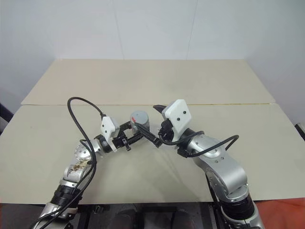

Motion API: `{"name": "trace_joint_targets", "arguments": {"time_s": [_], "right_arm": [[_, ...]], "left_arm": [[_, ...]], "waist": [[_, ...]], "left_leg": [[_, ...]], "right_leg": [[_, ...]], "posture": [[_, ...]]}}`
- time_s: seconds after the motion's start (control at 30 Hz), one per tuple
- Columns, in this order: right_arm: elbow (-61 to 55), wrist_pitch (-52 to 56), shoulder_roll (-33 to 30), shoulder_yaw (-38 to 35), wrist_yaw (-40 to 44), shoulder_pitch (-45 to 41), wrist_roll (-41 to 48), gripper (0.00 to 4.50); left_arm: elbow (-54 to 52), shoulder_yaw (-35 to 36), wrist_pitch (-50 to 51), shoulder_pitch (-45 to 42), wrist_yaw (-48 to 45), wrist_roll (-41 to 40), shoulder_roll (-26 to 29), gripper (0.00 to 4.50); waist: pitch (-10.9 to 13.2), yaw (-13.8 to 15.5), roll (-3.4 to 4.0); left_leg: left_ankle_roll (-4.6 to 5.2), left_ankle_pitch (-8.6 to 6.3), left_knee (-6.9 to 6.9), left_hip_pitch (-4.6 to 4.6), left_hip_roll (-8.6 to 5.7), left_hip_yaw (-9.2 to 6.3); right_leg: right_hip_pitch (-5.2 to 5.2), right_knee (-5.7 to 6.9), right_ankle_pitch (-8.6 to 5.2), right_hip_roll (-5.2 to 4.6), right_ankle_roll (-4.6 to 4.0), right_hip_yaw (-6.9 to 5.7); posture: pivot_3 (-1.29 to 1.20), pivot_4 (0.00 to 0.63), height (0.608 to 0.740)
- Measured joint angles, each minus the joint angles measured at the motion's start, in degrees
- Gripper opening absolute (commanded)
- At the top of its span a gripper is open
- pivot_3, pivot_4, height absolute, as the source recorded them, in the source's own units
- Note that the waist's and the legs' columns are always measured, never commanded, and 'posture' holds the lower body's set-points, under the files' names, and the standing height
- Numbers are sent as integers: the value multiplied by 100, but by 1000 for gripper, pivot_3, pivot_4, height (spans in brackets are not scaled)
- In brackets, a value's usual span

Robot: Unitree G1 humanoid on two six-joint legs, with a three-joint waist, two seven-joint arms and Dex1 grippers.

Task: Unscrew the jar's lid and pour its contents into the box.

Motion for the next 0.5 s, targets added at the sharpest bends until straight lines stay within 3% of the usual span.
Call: {"name": "trace_joint_targets", "arguments": {"time_s": [0.5], "right_arm": [[705, -501, 462, 455, 357, -243, -432, 4500]], "left_arm": [[-456, 39, 205, 236, -3, 0, 172, 1957]], "waist": [[0, -12, 1]], "left_leg": [[-2, 1, 0, -1, 0, 1]], "right_leg": [[-3, 1, 0, 0, 0, 0]], "posture": [[0, 150, 740]]}}
